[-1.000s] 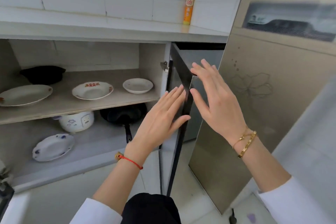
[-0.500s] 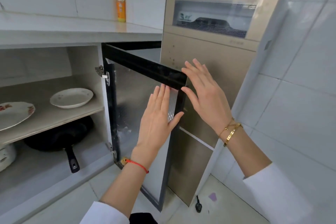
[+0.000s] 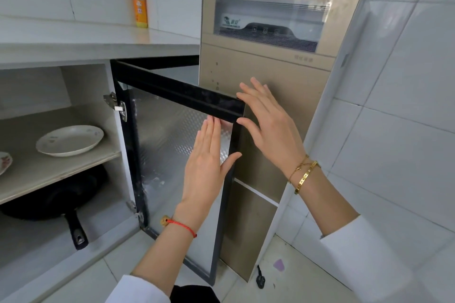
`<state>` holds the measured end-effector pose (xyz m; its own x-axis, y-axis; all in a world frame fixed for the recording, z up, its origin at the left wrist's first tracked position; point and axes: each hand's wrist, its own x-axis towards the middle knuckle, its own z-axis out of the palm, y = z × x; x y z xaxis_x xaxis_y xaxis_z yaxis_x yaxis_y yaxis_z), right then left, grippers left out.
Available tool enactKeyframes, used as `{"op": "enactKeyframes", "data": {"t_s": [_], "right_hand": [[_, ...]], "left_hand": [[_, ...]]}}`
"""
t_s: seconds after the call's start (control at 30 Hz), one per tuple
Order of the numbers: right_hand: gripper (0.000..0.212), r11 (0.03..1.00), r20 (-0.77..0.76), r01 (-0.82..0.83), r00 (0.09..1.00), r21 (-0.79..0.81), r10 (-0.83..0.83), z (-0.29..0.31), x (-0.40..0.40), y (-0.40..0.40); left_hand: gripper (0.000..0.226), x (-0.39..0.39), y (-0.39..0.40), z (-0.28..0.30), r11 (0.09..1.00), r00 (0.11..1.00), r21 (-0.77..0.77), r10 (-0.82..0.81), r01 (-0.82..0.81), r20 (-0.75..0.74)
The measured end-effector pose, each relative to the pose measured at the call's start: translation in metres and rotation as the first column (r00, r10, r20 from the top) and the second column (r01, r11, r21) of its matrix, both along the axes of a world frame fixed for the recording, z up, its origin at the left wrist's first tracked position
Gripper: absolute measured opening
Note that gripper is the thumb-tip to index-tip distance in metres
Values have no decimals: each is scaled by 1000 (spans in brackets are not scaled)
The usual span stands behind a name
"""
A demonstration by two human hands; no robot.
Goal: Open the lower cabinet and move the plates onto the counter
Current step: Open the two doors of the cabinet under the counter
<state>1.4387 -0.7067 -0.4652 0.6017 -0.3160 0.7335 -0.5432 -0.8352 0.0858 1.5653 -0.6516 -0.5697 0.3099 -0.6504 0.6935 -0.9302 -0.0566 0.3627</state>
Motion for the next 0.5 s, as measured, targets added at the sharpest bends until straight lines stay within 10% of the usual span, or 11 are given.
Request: {"op": "enactKeyframes", "data": {"t_s": [0.5], "right_hand": [[44, 960, -9, -278, 960, -6, 278, 5, 46, 57]], "left_hand": [[69, 51, 96, 13, 997, 992, -18, 83, -81, 98]]}}
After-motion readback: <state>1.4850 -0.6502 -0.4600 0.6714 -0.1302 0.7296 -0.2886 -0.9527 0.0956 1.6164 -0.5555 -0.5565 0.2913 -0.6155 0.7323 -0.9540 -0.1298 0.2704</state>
